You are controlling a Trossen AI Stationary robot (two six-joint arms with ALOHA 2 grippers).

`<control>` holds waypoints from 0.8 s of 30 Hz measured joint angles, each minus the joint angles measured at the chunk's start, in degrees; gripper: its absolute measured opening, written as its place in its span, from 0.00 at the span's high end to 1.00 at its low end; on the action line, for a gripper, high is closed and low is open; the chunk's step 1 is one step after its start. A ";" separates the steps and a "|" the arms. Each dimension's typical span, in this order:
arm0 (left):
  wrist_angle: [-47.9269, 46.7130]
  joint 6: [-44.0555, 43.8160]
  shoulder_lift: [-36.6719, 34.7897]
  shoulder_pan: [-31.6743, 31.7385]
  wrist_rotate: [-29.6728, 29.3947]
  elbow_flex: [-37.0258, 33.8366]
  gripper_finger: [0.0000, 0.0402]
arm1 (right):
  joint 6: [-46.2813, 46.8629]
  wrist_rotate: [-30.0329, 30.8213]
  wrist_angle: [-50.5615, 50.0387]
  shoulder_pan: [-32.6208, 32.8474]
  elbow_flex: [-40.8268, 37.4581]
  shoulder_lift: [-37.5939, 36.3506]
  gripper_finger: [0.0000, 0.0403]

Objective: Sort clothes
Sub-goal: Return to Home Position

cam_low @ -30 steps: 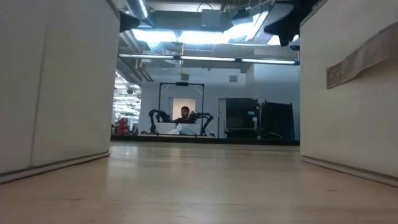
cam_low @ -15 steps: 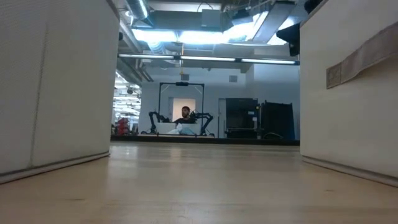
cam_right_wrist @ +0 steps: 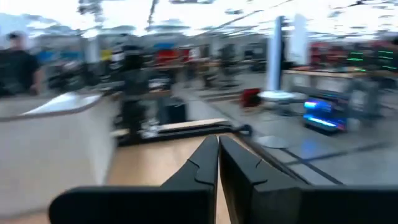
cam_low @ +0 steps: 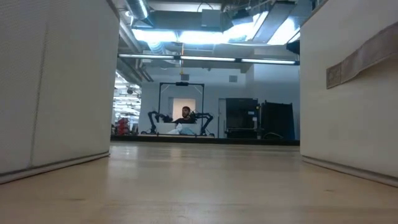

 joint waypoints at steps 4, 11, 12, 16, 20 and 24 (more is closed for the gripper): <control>0.07 0.13 0.02 0.02 -0.20 0.00 1.00 | 2.38 5.15 5.51 0.00 -4.29 0.01 0.95; 0.71 0.13 0.02 -0.02 -0.23 -0.24 1.00 | 5.08 5.45 7.42 0.07 -7.51 -0.33 0.95; 1.06 0.09 0.00 -0.02 -0.23 -0.67 1.00 | 5.06 4.91 6.64 0.07 -7.51 -0.32 0.95; 1.02 -1.10 0.04 -0.02 -0.85 -2.93 1.00 | 4.92 4.14 2.54 0.07 -7.55 -0.32 0.95; 4.20 -1.82 -0.22 -0.02 -0.97 -6.18 1.00 | 4.89 5.46 -0.12 0.07 -7.59 -0.57 0.95; 7.29 -2.77 -1.18 -0.02 -2.62 -9.19 1.00 | 4.37 9.39 -1.31 0.07 -7.62 -1.43 0.95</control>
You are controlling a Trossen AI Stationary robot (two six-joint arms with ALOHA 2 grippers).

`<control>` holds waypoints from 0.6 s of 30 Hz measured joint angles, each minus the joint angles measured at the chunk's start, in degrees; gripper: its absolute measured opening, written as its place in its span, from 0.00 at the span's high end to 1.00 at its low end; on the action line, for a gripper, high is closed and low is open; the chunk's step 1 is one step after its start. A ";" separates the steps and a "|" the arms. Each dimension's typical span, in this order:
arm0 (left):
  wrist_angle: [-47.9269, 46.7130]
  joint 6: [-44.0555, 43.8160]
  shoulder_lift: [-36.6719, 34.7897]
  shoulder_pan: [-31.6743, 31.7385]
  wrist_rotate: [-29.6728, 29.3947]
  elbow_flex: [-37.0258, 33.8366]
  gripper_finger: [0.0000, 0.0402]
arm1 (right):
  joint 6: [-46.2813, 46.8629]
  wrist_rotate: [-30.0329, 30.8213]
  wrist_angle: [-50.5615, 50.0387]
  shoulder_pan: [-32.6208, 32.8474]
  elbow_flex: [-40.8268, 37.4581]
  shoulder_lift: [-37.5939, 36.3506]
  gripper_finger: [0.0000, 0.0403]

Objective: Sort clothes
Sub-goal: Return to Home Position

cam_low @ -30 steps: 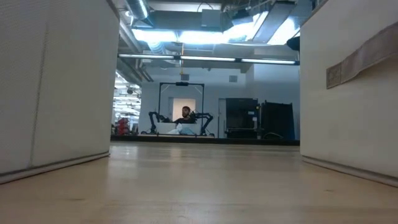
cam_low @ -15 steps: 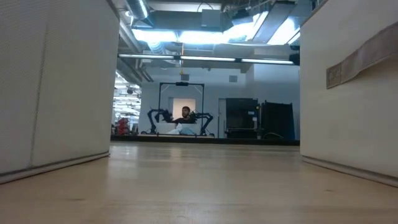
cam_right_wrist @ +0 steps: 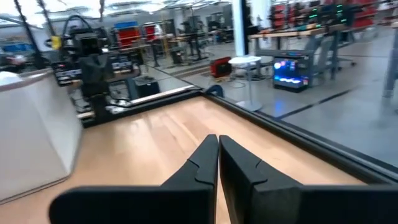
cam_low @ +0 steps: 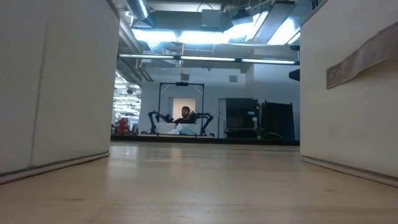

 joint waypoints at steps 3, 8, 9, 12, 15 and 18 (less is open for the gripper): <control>-1.94 -0.24 -0.80 -0.01 -0.74 0.01 1.00 | -0.61 0.46 -0.95 0.00 -0.04 -0.55 0.95; -3.65 -0.02 -1.41 -0.96 2.27 0.01 1.00 | -1.05 -1.36 -2.75 0.00 -0.09 -1.01 0.95; -4.67 0.11 -1.58 -1.14 2.33 0.01 1.00 | -1.05 -1.36 -3.56 0.00 -0.09 -1.01 0.95; -7.11 0.21 -2.85 -1.14 2.37 0.01 1.00 | -1.12 -1.42 -6.09 0.00 -0.09 -1.78 0.95; -7.55 0.61 -5.19 -1.14 2.37 0.01 1.00 | -1.25 -1.46 -7.45 -0.01 -0.09 -4.04 0.95; -8.64 1.46 -8.13 -1.14 2.37 0.01 1.00 | -1.25 -1.79 -9.12 -0.02 -0.09 -7.26 0.95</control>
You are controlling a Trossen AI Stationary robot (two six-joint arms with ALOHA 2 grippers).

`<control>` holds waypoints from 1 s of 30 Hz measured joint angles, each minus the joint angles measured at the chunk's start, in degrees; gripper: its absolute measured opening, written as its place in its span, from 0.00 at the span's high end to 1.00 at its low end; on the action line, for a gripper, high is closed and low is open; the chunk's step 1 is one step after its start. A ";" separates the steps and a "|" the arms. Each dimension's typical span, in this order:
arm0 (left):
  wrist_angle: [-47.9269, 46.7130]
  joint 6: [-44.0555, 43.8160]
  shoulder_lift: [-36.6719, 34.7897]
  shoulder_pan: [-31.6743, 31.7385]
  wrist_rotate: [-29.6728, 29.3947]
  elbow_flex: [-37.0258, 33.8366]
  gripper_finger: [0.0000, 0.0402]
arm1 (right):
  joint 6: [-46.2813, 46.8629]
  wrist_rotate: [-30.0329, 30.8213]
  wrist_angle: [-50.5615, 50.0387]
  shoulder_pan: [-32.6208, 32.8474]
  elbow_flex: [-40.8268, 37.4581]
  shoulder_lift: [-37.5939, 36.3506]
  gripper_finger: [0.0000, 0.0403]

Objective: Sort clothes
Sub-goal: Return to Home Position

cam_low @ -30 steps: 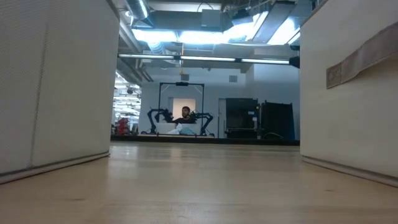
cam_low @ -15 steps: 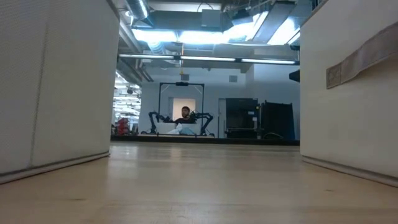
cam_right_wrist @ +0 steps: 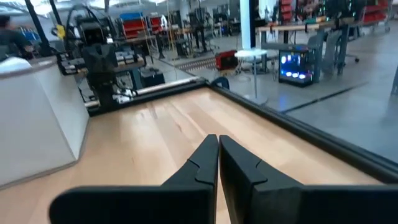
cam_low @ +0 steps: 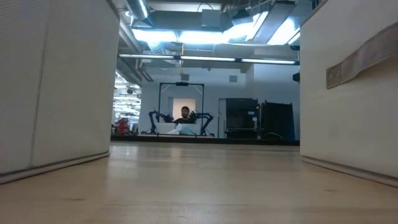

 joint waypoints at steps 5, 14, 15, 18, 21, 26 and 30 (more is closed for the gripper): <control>-4.65 -0.38 -5.36 0.00 -0.38 0.00 1.00 | 0.00 0.08 -4.75 0.00 -0.03 -6.65 0.95; -9.03 -1.50 -8.95 0.00 -1.99 0.00 1.00 | -0.14 2.59 -16.33 -0.02 -0.07 -18.51 0.95; -9.08 -1.55 -8.95 0.00 -2.30 0.00 1.00 | -0.13 2.65 -17.46 -0.02 -0.07 -19.83 0.95; -8.98 -1.57 -8.95 0.00 -2.33 0.00 1.00 | 0.13 1.41 -17.47 0.02 -0.04 -20.67 0.95; -8.97 -1.78 -8.95 0.02 -3.47 0.00 1.00 | 0.00 0.83 -17.34 0.02 -0.04 -20.66 0.95; -9.46 -0.23 -8.95 0.07 -4.84 0.00 1.00 | 0.59 0.96 -17.43 0.00 -0.04 -20.56 0.95; -10.02 -0.37 -8.86 0.07 -4.83 0.00 1.00 | 0.45 0.98 -17.45 -0.02 -0.04 -20.56 0.95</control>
